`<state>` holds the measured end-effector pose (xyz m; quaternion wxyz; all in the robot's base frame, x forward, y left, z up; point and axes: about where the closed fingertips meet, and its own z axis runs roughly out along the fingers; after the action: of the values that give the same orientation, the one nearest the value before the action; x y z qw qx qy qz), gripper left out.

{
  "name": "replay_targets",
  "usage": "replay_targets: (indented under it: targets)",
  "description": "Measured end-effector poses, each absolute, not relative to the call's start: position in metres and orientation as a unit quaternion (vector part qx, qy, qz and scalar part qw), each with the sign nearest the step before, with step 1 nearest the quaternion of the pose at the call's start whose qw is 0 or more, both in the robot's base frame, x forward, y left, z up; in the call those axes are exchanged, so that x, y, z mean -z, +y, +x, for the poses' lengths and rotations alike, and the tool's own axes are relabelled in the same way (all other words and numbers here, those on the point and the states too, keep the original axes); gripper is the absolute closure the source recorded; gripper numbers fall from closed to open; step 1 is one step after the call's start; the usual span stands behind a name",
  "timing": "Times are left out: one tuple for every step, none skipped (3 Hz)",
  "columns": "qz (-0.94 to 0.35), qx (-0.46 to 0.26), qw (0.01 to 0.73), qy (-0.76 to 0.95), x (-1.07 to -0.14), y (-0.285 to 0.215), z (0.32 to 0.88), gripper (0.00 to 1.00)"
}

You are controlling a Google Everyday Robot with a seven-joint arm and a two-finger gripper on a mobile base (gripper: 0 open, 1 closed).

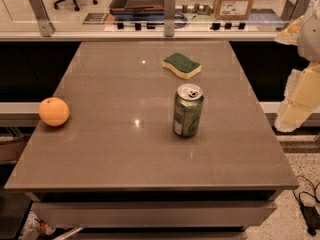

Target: Move sponge near orange

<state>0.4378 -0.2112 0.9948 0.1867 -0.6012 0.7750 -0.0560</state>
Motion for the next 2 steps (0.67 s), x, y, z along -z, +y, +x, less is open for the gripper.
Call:
replay_targets:
  targets:
    - [-0.598, 0.055, 0.191, 0.776, -0.996, -0.211, 0.439, 0.00]
    - [-0.576, 0.041, 0.215, 0.787, -0.991, -0.206, 0.453, 0.00]
